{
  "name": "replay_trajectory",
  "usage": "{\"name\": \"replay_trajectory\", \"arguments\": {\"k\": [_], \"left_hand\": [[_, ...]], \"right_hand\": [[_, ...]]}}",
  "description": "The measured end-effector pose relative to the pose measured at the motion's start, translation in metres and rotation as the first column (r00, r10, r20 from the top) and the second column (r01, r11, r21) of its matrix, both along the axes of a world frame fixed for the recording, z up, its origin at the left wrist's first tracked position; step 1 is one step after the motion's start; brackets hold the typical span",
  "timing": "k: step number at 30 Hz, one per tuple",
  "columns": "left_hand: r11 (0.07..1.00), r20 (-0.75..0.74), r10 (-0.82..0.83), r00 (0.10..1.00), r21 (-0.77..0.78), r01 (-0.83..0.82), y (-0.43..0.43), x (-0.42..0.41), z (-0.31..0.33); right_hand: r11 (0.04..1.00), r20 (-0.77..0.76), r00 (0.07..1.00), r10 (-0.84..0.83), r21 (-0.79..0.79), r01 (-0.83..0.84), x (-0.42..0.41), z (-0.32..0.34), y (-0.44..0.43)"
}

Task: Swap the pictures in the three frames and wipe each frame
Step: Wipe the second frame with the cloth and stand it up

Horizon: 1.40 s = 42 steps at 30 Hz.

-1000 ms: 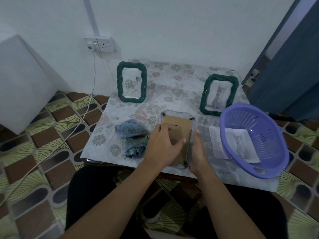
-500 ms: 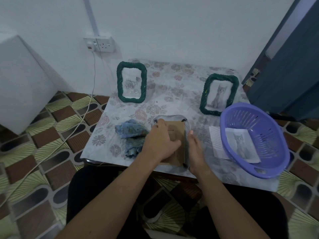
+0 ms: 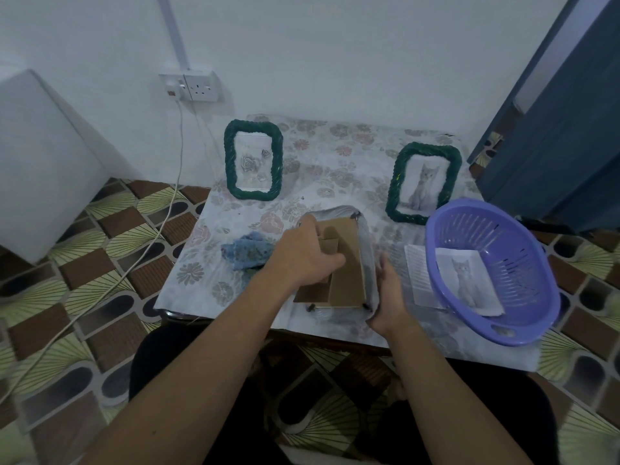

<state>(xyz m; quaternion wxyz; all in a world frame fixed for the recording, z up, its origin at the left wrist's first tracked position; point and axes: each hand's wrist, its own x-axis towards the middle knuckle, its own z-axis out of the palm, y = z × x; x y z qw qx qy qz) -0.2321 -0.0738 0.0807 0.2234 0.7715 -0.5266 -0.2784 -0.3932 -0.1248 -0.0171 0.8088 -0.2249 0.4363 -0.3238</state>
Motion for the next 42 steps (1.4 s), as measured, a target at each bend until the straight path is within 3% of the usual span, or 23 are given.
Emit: {"name": "replay_trajectory", "arguments": {"k": [2, 5, 7, 9, 12, 15, 18, 24, 29, 31, 34, 37, 39, 42], "left_hand": [[1.000, -0.125, 0.011, 0.992, -0.024, -0.014, 0.000, 0.002, 0.007], [0.995, -0.340, 0.031, 0.940, -0.081, -0.062, -0.001, 0.002, 0.015], [0.990, -0.459, 0.028, 0.888, -0.111, -0.088, -0.001, 0.002, 0.017], [0.985, -0.524, -0.004, 0.852, -0.150, -0.088, 0.002, 0.004, 0.016], [0.979, -0.474, -0.068, 0.878, -0.200, -0.033, 0.008, 0.012, 0.009], [0.962, -0.377, -0.091, 0.922, -0.271, -0.015, 0.012, 0.023, -0.002], [0.946, -0.229, 0.000, 0.973, -0.316, -0.074, 0.014, 0.033, -0.015], [0.907, -0.200, 0.174, 0.964, -0.348, -0.236, 0.020, 0.042, -0.044], [0.961, -0.193, 0.217, 0.957, -0.128, -0.244, 0.015, 0.047, -0.069], [0.966, -0.254, 0.238, 0.938, -0.042, -0.257, 0.014, 0.049, -0.077], [0.952, -0.514, 0.285, 0.809, 0.050, -0.303, 0.014, 0.042, -0.075], [0.890, -0.791, 0.390, 0.471, 0.192, -0.414, 0.009, 0.037, -0.066], [0.891, -0.890, 0.364, 0.275, 0.246, -0.383, 0.005, 0.038, -0.062], [0.917, -0.929, 0.316, 0.190, 0.248, -0.312, -0.001, 0.040, -0.057]], "right_hand": [[0.999, 0.086, 0.996, 0.032, 0.022, -0.034, -0.004, 0.001, 0.003], [0.986, 0.072, 0.986, 0.153, 0.054, -0.157, -0.006, 0.005, 0.006], [0.939, 0.111, 0.933, 0.343, -0.030, -0.342, 0.002, 0.006, 0.005], [0.937, 0.082, 0.934, 0.348, -0.061, -0.344, 0.008, 0.010, 0.004], [0.956, 0.133, 0.948, 0.288, -0.089, -0.278, 0.012, 0.024, 0.002], [0.970, 0.035, 0.973, 0.228, -0.095, -0.224, 0.016, 0.032, -0.004], [0.971, -0.053, 0.976, 0.210, -0.109, -0.215, 0.019, 0.035, -0.008], [0.947, -0.180, 0.976, 0.120, -0.274, -0.167, 0.015, 0.027, -0.006], [0.880, -0.307, 0.951, 0.036, -0.442, -0.176, 0.018, 0.029, 0.005], [0.863, -0.316, 0.948, 0.029, -0.471, -0.183, 0.017, 0.028, 0.007], [0.838, -0.324, 0.946, -0.001, -0.517, -0.177, 0.016, 0.026, 0.009], [0.786, -0.349, 0.936, -0.037, -0.589, -0.189, 0.017, 0.026, 0.010], [0.758, -0.358, 0.932, -0.054, -0.622, -0.196, 0.017, 0.024, 0.010], [0.732, -0.371, 0.925, -0.076, -0.651, -0.201, 0.019, 0.025, 0.008]]}}
